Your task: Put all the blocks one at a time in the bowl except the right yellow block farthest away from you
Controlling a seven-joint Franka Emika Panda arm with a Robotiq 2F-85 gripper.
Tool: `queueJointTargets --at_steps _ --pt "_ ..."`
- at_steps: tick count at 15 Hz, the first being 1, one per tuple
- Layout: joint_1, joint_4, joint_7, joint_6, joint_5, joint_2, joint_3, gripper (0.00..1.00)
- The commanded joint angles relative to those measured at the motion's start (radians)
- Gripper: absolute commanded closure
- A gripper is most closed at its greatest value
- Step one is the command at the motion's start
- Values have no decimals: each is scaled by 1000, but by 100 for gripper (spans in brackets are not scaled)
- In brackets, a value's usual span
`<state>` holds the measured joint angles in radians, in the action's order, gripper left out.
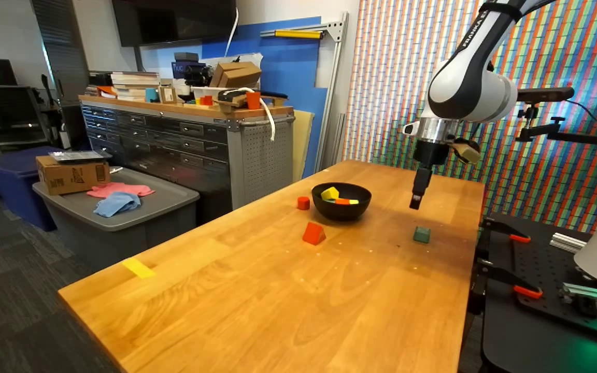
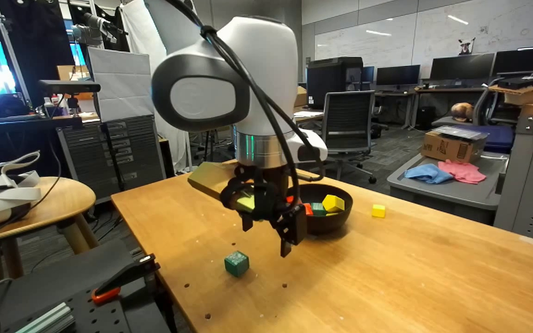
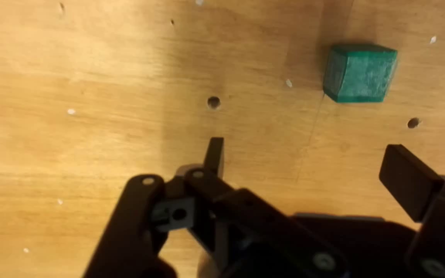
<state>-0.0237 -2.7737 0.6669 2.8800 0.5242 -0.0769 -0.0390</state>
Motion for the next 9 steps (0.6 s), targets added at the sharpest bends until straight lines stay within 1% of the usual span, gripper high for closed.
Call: queueJointTargets --at_steps 1,2,3,4,6,7,9 --pt "80 0 22 240 111 -74 -77 0" --pt "126 1 -22 322 71 -122 -68 0" --pt "176 2 -38 390 62 -172 -53 0" --pt "245 1 -43 447 82 -219 -22 0" --pt "384 0 -29 520 177 -295 40 0" --pt "444 0 -21 525 238 -322 60 0" --pt "536 2 -18 532 363 -359 74 0"
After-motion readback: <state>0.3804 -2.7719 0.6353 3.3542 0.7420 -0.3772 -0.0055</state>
